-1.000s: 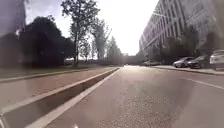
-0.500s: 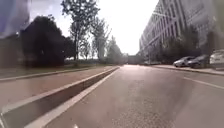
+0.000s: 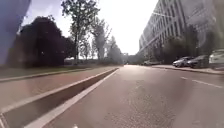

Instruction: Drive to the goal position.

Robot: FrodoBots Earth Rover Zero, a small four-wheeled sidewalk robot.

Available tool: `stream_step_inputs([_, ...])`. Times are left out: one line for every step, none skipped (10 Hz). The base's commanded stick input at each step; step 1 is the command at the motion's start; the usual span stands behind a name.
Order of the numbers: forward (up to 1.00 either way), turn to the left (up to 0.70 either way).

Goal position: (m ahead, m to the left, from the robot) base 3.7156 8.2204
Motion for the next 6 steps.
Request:
stream_step_inputs([0.0, 0.0])
stream_step_inputs([0.02, 0.04])
stream_step_inputs([0.07, 0.21])
stream_step_inputs([0.13, 0.49])
stream_step_inputs([0.41, 0.3])
stream_step_inputs([0.45, 0.27])
